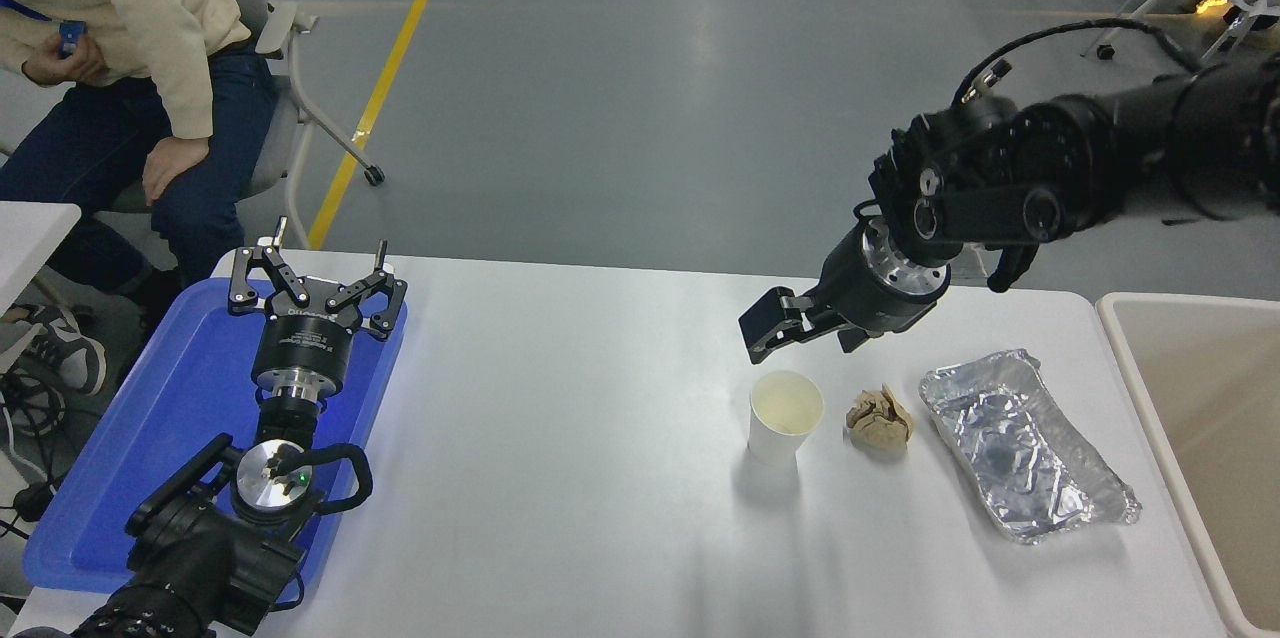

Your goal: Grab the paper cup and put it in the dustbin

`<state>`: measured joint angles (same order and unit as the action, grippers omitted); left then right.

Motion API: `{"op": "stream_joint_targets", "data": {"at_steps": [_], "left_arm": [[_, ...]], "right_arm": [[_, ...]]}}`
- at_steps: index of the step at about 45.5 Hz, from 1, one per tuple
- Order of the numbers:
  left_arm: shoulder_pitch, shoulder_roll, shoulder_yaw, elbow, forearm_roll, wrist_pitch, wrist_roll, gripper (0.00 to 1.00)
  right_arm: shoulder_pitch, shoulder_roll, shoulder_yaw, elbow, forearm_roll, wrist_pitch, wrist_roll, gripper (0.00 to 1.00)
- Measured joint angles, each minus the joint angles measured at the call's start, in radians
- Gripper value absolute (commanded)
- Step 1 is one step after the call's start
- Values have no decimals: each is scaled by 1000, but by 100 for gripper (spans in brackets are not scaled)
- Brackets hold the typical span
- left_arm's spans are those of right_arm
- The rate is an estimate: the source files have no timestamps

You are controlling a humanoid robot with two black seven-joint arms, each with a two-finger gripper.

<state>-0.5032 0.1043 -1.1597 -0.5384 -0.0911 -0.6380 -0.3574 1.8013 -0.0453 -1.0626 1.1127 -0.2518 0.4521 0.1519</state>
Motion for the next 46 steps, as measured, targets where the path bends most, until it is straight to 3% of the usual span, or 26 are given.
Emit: {"op": "stream_joint_targets", "data": {"at_steps": [22, 34, 36, 41, 44, 46], "left_arm": [[0, 0, 0, 0, 0, -2, 0, 100], [0, 0, 0, 0, 0, -2, 0, 100], [0, 0, 0, 0, 0, -2, 0, 100], [0, 0, 0, 0, 0, -2, 0, 100], [0, 0, 0, 0, 0, -2, 0, 100], [0, 0, 0, 0, 0, -2, 0, 100]], "right_arm": [[-275, 41, 10, -229, -68, -90, 0, 96], [-355, 44, 11, -288, -83, -131, 0, 79], [-363, 44, 11, -294, -84, -135, 0, 73], [-382, 45, 11, -307, -87, -143, 0, 42], [-389, 45, 10, -312, -87, -146, 0, 18], [-393, 45, 10, -314, -88, -147, 0, 9]]}}
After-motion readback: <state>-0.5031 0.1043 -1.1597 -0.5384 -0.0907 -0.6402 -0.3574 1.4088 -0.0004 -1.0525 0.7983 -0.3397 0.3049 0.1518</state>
